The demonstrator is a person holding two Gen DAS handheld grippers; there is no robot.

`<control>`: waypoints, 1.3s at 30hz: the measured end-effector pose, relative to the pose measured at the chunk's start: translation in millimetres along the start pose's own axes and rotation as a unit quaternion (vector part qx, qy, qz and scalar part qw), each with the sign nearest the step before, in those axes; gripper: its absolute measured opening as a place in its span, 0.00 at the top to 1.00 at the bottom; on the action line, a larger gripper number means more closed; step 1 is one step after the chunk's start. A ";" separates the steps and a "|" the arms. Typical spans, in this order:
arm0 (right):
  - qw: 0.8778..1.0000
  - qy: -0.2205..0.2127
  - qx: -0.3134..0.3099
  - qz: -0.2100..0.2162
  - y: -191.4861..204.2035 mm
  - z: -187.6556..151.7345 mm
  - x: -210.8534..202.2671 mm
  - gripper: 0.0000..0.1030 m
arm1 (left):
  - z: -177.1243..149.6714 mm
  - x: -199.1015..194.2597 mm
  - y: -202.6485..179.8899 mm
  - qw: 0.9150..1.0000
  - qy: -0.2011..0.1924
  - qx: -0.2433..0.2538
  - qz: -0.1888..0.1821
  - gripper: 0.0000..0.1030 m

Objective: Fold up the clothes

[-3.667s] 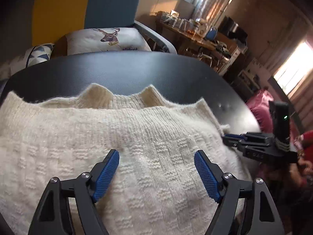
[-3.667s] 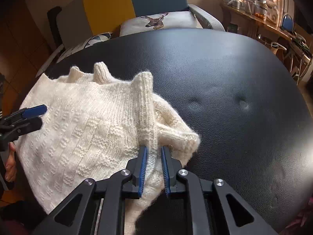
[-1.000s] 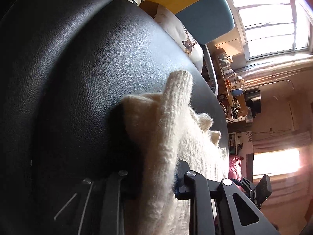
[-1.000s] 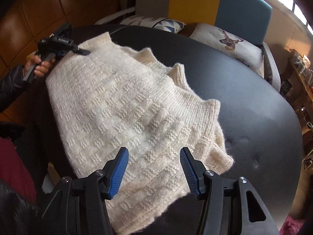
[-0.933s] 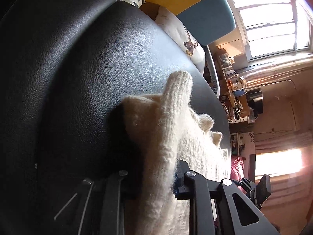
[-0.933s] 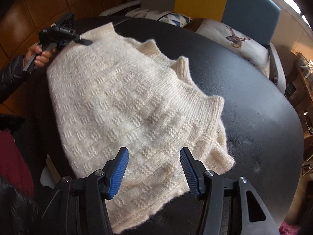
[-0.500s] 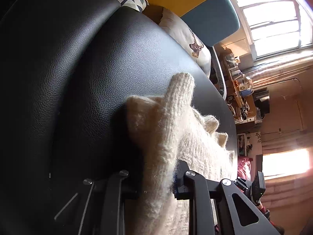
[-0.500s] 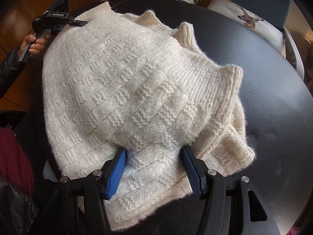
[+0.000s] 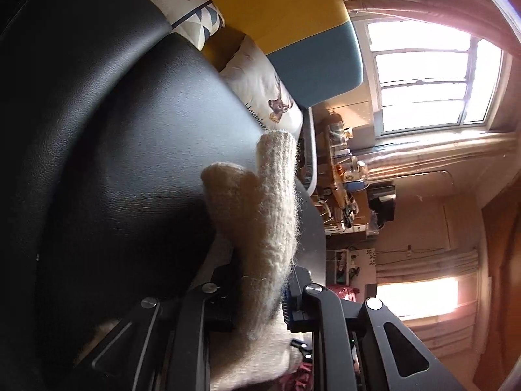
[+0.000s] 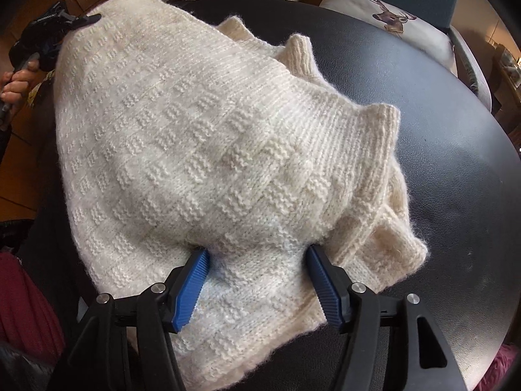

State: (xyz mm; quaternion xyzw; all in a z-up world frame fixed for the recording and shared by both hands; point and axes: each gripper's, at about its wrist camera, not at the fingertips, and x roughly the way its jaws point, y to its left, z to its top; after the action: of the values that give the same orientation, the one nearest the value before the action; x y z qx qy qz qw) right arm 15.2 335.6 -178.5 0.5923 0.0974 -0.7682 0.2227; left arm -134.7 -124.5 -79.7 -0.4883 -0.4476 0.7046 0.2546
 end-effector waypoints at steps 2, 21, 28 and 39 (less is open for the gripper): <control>1.000 -0.005 0.000 0.003 2.9 -2.2 0.5 0.37 | -0.8 -2.4 -16.1 1.000 -0.010 -0.009 -0.010 0.81; 0.994 -0.091 0.015 0.066 -6.7 -57.6 -8.4 0.37 | -85.2 135.8 -192.8 0.996 0.055 0.071 -0.002 0.93; 0.990 -0.115 0.021 0.079 -13.1 -79.3 -12.8 0.37 | -109.9 179.1 -187.7 0.988 0.103 0.108 0.041 0.93; 0.991 -0.109 0.019 0.071 -15.0 -104.7 -18.3 0.37 | -139.9 146.5 -191.9 0.881 0.154 0.395 0.209 0.59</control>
State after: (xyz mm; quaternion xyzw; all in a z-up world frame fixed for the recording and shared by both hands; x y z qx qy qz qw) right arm 102.8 396.3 -192.0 0.5142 0.0153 -0.8124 0.2745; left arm -79.3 135.7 4.5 -0.5321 0.0248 0.7754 0.3392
